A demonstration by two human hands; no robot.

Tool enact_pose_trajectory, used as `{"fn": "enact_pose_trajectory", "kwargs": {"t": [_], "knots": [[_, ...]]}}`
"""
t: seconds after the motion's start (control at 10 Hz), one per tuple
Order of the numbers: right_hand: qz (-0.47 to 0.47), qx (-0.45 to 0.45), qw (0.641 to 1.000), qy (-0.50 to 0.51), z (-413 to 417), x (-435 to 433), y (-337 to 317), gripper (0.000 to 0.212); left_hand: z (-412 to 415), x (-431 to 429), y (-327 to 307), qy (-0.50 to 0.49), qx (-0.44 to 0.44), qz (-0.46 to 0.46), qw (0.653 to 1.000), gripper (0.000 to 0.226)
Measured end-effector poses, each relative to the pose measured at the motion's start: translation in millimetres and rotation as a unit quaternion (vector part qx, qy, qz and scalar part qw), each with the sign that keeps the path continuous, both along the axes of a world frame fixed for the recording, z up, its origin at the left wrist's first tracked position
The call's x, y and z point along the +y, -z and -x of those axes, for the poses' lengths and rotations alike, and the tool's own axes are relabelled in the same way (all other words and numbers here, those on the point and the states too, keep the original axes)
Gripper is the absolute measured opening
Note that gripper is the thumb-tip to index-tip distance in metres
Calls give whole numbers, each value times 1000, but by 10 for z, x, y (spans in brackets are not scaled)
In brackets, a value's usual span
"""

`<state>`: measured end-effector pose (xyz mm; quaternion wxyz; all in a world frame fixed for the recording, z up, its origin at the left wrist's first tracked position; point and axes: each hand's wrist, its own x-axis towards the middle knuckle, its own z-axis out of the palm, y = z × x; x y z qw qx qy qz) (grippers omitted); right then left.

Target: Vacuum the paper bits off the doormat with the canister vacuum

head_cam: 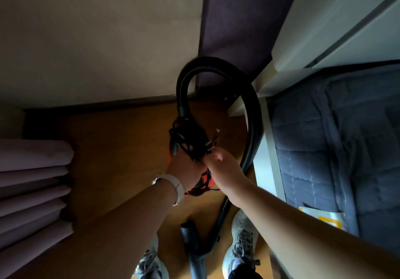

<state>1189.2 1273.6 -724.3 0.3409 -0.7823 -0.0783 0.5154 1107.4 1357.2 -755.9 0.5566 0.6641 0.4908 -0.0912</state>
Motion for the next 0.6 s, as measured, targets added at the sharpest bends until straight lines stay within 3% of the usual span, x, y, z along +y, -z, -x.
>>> {"fn": "enact_pose_trajectory", "kwargs": {"t": [0.3,0.4,0.5,0.6], "knots": [[15,60,996,71,-67,-18,769,17,-141,-37,511,17,26,20,999,30],[29,69,996,49,-47,-53,855,28,-98,-63,545,4,9,37,999,37],[51,73,995,41,-69,-81,819,65,-60,-66,444,5,9,16,1000,35],[62,57,996,27,-129,-154,730,61,40,-60,268,-17,34,26,999,57]]}}
